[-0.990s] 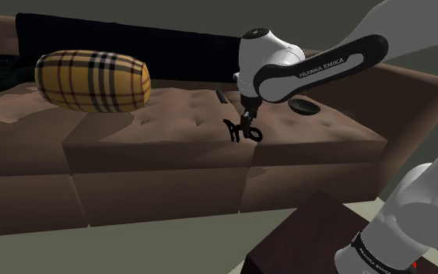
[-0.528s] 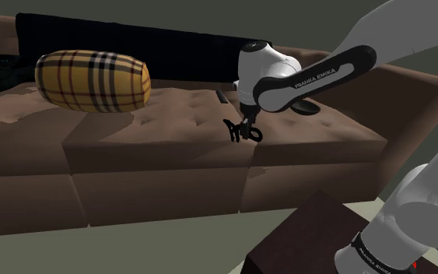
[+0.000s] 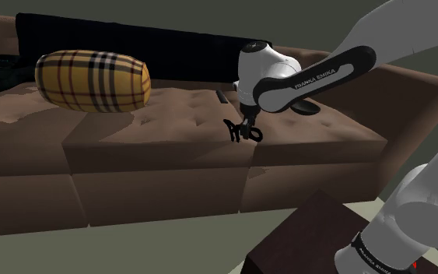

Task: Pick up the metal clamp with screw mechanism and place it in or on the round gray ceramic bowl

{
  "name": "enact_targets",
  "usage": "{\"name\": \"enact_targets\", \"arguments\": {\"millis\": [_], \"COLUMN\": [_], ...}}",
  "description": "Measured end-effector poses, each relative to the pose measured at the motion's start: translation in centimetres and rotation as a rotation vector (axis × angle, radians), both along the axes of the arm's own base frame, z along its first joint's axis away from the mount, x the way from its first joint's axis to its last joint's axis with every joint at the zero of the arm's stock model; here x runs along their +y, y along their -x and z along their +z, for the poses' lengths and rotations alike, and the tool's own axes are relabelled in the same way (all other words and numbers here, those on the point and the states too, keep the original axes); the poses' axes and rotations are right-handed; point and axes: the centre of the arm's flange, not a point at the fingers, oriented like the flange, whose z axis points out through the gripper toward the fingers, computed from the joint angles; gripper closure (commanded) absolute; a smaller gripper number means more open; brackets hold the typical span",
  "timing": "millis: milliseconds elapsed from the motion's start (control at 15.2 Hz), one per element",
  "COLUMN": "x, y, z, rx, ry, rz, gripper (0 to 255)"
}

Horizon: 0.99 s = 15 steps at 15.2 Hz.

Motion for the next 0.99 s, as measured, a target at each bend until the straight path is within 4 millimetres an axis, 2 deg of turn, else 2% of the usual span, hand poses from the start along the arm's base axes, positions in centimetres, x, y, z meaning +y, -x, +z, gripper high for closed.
{"name": "enact_targets", "arguments": {"millis": [528, 990], "x": [0.0, 0.1], "y": [0.0, 0.0], "z": [0.0, 3.0], "rx": [0.0, 0.0], "ry": [0.0, 0.0], "rz": [0.0, 0.0], "gripper": [255, 255]}}
